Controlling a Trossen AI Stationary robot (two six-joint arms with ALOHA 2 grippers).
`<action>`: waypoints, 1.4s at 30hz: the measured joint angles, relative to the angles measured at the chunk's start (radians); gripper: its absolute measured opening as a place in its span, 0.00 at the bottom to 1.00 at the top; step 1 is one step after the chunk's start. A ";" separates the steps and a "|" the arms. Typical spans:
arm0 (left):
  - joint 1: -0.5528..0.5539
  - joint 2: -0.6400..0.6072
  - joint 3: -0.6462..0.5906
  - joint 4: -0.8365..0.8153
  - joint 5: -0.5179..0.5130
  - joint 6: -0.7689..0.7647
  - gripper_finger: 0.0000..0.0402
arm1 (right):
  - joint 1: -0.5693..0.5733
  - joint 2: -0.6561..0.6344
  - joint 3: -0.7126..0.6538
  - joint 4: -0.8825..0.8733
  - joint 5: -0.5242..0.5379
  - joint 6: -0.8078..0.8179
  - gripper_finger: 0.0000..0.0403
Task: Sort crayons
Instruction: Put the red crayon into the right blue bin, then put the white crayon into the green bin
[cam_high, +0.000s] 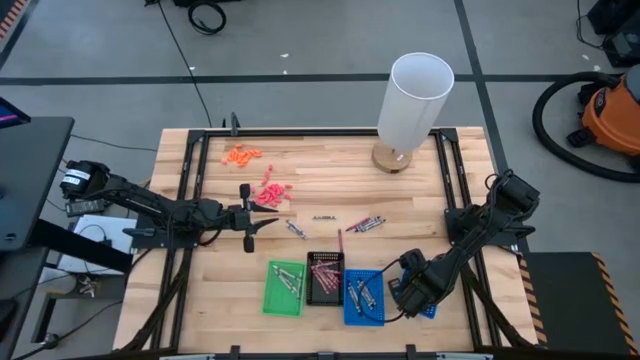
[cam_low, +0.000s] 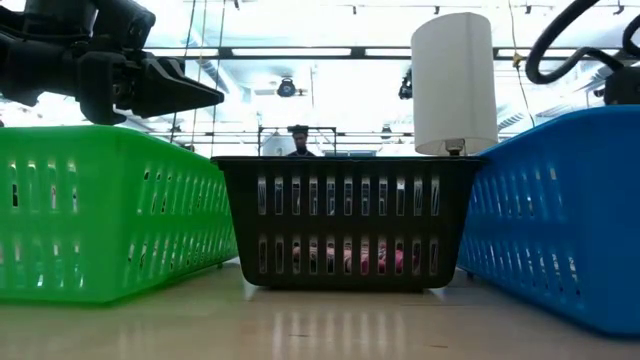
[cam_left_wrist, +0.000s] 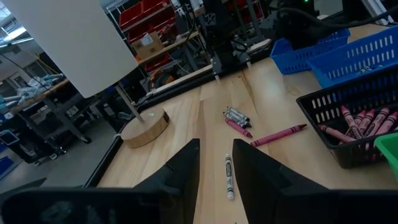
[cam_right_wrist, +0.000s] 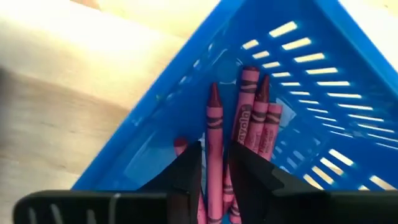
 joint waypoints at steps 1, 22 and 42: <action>0.000 0.000 0.000 0.000 0.000 0.000 0.26 | -0.002 0.000 0.005 -0.010 -0.004 -0.004 0.23; 0.000 0.000 -0.001 -0.022 0.000 -0.033 0.26 | -0.116 0.000 0.270 -0.246 0.378 -0.388 0.24; 0.000 0.000 -0.001 -0.086 0.000 -0.083 0.26 | -0.441 0.000 0.153 0.058 0.422 -1.166 0.24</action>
